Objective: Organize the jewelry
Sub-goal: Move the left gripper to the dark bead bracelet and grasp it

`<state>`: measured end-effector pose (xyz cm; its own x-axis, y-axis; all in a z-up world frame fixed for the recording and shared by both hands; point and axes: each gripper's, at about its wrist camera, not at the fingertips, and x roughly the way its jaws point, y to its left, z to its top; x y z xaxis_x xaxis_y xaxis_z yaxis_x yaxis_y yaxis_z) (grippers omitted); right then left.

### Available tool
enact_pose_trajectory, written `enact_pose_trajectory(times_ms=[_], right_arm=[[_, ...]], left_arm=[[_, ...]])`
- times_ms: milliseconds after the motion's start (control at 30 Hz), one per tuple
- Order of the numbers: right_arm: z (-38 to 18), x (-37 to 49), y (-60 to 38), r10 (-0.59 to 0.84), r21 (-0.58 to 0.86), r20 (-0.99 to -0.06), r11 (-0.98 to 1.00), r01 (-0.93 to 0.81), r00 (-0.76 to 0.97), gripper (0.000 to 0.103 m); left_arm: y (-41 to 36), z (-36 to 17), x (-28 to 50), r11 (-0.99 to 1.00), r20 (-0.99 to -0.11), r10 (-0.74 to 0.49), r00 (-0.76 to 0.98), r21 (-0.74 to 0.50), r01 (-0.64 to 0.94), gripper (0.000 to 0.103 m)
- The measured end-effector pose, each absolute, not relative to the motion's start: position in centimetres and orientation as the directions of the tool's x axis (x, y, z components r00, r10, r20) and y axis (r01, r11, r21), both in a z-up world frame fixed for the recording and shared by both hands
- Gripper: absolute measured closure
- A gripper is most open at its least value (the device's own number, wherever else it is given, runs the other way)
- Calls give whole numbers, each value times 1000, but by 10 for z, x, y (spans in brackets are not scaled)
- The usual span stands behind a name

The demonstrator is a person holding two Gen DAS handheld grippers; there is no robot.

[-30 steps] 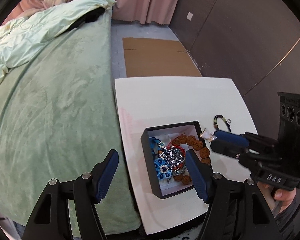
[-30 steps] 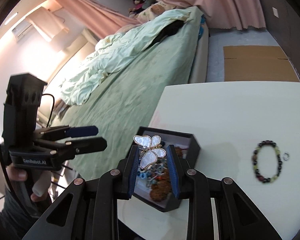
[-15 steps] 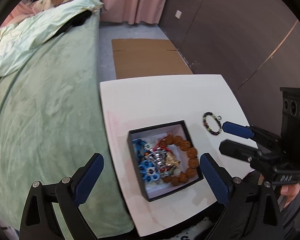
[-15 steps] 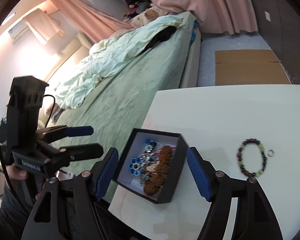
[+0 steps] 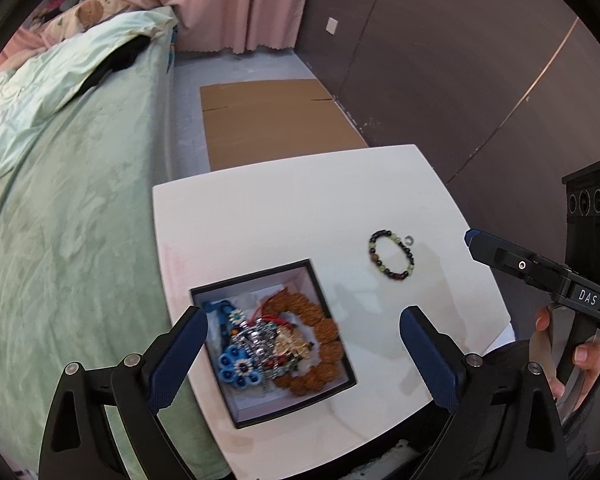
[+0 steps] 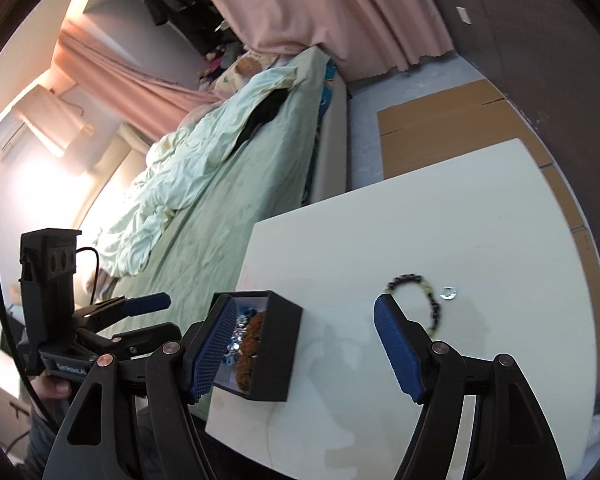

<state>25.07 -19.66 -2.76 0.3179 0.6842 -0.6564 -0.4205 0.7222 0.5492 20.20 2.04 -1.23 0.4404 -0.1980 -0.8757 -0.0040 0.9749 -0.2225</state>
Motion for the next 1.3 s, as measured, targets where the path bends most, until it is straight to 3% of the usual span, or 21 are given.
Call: enact_pose_trajectory(times_ms=[700,867,967,1033,1100,1300], right_arm=[[-36,263,-290,641,582,-663,766,-273,387,31],[-44,267,-306,629,598,-671,772,-215,393,31],[-48,270,-312,614,593,-687,783,-188,389,31],[-51,272,-314,608,591,-696,787,-176,382,31],[-55,273,-314,598,585,-707,794,-165,377,31],[-64,278,-310,575,561,-737,814,-153,354,31]], left_arm=[[-57,-12,244,976,-869,-214,445,-169,139,6],[-84,-28,261,972,-889,-204,410,-135,191,18],[-95,-41,269,973,-906,-184,381,-114,199,32],[-101,-53,275,976,-918,-158,364,-89,198,46],[-103,-63,280,979,-928,-137,346,-72,193,51],[-105,-90,296,981,-946,-124,301,-71,180,52]])
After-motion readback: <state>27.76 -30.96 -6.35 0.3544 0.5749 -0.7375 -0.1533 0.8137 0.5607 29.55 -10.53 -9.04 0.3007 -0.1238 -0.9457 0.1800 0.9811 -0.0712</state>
